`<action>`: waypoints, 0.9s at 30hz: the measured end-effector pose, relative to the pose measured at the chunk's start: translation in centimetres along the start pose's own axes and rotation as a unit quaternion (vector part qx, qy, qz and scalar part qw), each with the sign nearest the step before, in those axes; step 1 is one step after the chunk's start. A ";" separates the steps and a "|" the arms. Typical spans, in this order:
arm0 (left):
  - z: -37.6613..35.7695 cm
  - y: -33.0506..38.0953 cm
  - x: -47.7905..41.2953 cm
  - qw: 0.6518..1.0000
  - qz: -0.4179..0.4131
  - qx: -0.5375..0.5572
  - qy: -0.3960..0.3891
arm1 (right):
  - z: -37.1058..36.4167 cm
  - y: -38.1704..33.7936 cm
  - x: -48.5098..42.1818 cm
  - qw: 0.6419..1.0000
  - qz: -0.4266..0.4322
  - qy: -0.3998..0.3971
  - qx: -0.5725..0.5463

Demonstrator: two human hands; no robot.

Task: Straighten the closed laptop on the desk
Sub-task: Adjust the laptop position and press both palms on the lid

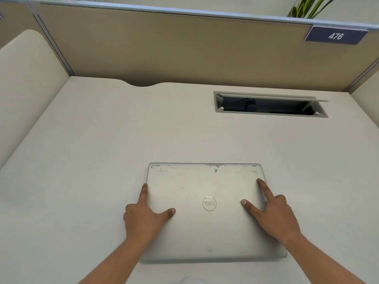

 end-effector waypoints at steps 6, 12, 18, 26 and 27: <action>0.4 0.1 -0.2 0.997 -0.011 0.081 -0.015 | 0.3 -0.4 0.3 0.995 0.020 0.022 -0.100; 0.7 0.9 -1.0 0.995 -0.028 0.099 -0.006 | 0.7 -0.9 -0.7 0.989 0.033 0.035 -0.138; 2.5 3.9 -3.7 0.995 -0.055 0.086 0.010 | 1.6 -2.3 -4.0 0.988 0.036 0.050 -0.140; 5.1 9.3 -10.2 0.991 -0.080 0.107 -0.001 | 4.4 -6.2 -11.3 0.995 0.022 0.080 -0.057; 5.2 9.9 -11.0 0.991 -0.079 0.103 -0.003 | 4.7 -6.7 -12.2 0.995 0.021 0.084 -0.048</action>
Point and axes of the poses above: each hand's wrist, its own x-axis away from the middle knuckle, its own z-axis out of the back of the hand, y = z × x, the point moved 5 cm from there along -x, towards the middle knuckle, and after that the axes turned 7 degrees about -y, right-handed, at the moved point
